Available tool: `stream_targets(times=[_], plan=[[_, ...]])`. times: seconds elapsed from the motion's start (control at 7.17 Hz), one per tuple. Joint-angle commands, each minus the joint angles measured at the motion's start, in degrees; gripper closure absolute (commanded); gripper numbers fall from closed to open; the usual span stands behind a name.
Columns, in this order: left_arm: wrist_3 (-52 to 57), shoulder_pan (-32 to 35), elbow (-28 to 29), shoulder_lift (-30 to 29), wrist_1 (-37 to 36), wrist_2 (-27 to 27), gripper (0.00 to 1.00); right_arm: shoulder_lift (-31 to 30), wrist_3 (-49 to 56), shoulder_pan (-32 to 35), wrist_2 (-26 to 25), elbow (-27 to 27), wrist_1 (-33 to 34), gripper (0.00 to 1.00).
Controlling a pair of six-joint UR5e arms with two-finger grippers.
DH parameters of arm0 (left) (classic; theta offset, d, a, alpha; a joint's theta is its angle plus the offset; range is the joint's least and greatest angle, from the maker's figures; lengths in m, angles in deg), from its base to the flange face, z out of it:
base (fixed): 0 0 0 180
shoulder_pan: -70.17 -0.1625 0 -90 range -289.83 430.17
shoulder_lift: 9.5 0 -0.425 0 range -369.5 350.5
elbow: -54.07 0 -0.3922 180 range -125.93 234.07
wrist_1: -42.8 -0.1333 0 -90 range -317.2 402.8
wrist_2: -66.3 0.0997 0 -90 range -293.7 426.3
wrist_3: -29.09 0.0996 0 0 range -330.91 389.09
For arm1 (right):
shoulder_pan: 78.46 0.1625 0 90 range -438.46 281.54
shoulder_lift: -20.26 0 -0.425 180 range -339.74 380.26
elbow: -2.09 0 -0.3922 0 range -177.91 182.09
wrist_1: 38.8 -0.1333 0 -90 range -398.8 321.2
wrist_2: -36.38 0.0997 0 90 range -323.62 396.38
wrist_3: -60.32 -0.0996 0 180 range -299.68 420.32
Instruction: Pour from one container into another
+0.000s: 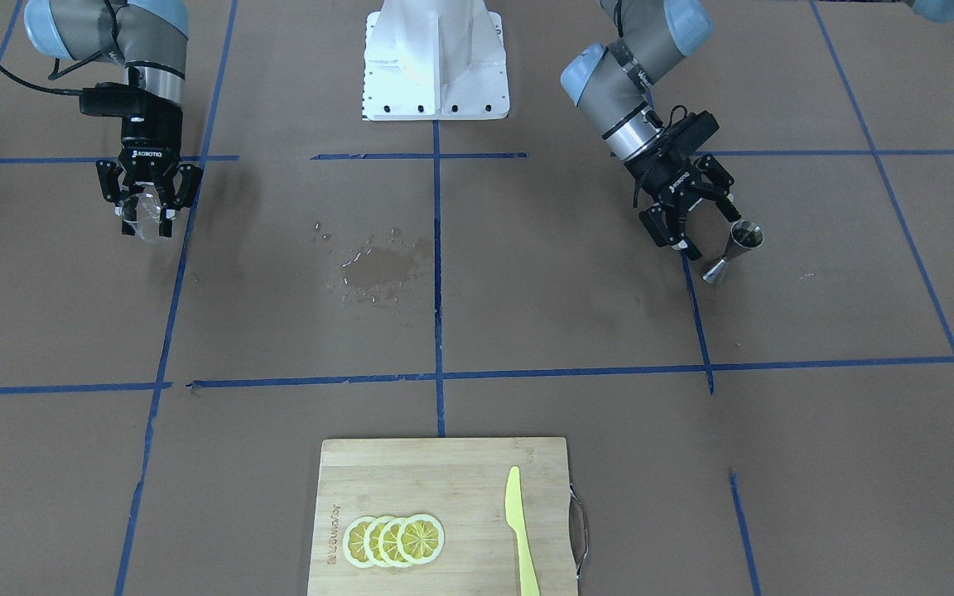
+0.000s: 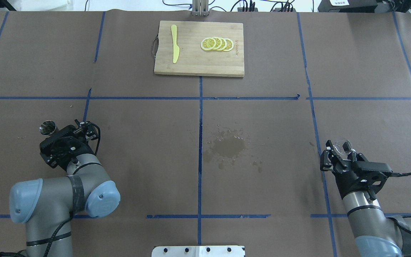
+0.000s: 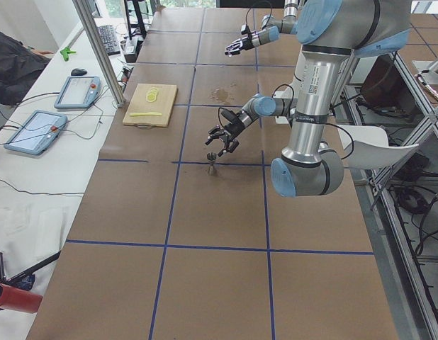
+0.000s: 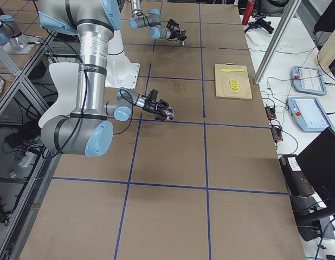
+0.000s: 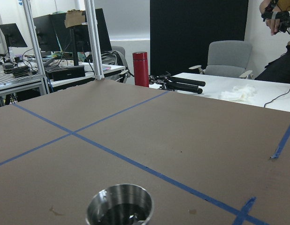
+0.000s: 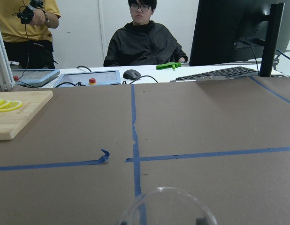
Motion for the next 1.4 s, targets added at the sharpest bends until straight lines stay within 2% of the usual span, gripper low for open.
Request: stream_targets(times=[0.0,0.42,0.7,1.26], plan=[[3.97,-1.46,-4.43,-0.07,-0.98,-2.36,0.00,0.18,-0.90,-0.31,-1.29,2.30,0.00,1.00],[9.60,-1.65,-8.14,-1.90,-2.91,-6.05,0.00,0.45,-0.99,-0.40,-1.99,4.33,0.00,1.00],[12.15,-0.95,-8.14,-4.45,-2.91,-6.41,0.00,0.80,-3.16,-0.48,-2.78,6.43,-0.09,1.00],[15.49,0.90,-9.80,-4.46,-2.74,-6.50,0.00,3.26,-3.80,-0.48,-2.52,6.53,-0.96,1.00]])
